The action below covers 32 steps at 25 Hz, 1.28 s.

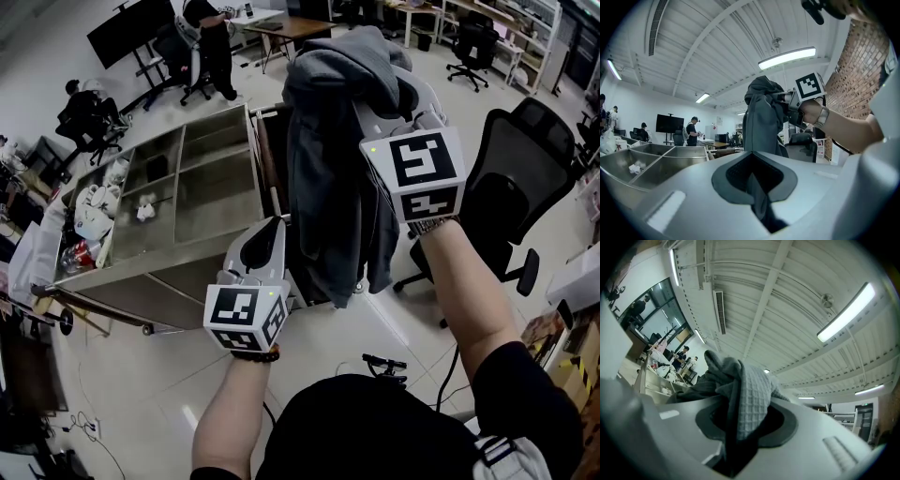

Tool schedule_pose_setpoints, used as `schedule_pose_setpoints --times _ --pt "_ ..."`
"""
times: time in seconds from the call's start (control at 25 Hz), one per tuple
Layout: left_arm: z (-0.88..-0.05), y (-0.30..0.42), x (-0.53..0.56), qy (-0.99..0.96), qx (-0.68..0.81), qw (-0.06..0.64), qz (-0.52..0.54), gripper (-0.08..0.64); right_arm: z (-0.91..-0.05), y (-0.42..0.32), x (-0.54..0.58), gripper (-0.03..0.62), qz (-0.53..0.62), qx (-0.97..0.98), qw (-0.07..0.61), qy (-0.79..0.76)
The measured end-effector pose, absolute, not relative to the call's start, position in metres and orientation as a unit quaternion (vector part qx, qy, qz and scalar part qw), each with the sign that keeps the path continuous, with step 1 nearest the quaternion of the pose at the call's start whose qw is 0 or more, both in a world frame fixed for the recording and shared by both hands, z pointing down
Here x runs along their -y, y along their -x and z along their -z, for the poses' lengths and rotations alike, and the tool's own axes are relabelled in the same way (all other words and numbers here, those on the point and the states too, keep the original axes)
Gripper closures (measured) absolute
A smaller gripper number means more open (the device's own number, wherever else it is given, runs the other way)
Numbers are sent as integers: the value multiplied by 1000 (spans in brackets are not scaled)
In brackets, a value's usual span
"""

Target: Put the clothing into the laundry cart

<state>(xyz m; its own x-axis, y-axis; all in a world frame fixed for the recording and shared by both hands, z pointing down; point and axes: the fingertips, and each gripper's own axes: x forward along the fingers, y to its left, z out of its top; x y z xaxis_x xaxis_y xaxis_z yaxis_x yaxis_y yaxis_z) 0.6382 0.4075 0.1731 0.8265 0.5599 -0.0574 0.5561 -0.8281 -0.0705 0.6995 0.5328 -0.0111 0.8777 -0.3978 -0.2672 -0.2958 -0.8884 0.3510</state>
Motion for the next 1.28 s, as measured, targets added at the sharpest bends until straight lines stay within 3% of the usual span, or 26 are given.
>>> schedule_pose_setpoints --times 0.92,1.04,1.16,1.28 --pt "-211 -691 -405 967 255 27 0 558 -185 -852 -524 468 -43 226 163 -959" --pt "-215 -697 -407 966 257 26 3 558 -208 -861 -524 423 -77 230 173 -955" --pt "-220 -701 -409 965 260 24 5 558 -223 -863 -521 282 -99 243 172 -949" --pt "-225 -703 -413 964 265 22 7 558 -217 -858 -521 279 -88 247 167 -950"
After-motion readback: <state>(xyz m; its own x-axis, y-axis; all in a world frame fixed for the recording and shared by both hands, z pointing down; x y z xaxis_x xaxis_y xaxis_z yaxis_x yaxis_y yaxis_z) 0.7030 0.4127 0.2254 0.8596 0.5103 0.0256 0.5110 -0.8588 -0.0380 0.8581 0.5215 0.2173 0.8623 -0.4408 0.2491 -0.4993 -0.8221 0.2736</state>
